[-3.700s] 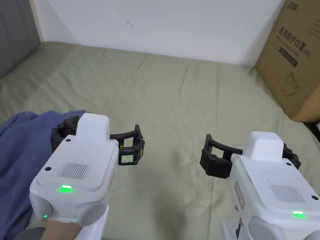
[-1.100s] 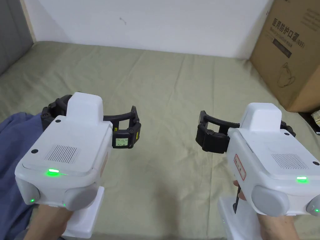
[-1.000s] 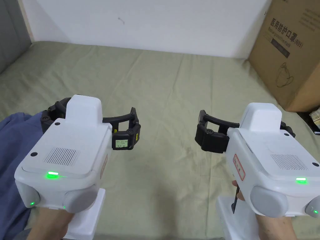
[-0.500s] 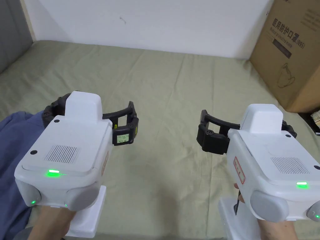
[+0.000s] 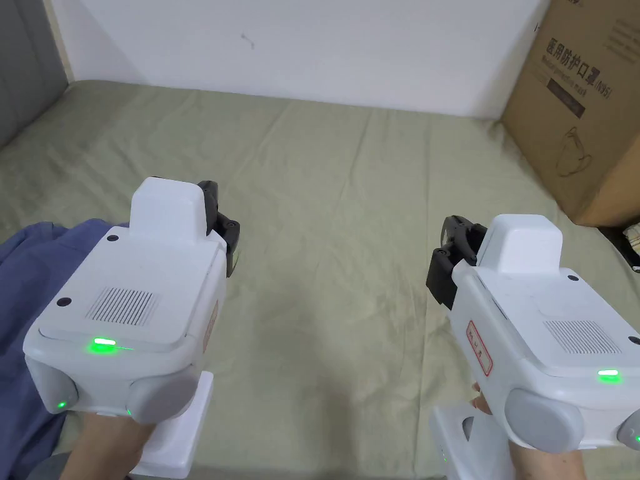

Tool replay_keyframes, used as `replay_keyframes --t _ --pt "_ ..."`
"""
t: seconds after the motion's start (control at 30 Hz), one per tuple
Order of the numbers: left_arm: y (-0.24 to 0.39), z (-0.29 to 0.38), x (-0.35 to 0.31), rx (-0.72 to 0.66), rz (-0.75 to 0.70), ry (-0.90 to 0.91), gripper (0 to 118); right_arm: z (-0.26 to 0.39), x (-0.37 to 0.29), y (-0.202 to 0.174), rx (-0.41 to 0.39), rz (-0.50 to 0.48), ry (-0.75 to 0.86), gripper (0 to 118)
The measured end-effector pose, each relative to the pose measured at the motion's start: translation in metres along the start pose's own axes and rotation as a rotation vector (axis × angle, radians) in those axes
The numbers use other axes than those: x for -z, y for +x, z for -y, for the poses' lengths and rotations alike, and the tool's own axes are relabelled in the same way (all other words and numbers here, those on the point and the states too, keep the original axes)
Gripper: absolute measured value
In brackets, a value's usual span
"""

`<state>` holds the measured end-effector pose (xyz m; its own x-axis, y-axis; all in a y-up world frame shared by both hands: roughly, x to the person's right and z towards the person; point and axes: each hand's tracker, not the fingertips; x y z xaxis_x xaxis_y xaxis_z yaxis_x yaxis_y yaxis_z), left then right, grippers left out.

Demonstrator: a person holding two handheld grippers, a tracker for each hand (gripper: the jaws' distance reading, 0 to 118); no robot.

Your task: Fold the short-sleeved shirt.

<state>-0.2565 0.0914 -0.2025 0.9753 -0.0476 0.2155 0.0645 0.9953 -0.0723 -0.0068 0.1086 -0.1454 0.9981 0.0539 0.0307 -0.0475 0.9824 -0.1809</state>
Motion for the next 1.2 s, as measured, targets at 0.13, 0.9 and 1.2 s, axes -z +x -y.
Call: replay_keyframes --t 0.13,0.9,1.2 --pt "-0.0005 -0.0006 -0.0006 0.006 -0.002 0.001 0 -0.0028 -0.0011 -0.0005 0.003 0.003 0.007 0" --pt "0.0033 -0.0035 -0.002 0.022 0.007 -0.002 0 -0.0037 -0.0053 0.0017 -0.003 0.01 0.02 0" --pt "0.0035 -0.0046 -0.002 0.023 0.003 0.002 0 -0.0053 -0.0059 0.0022 -0.005 0.013 0.026 0"
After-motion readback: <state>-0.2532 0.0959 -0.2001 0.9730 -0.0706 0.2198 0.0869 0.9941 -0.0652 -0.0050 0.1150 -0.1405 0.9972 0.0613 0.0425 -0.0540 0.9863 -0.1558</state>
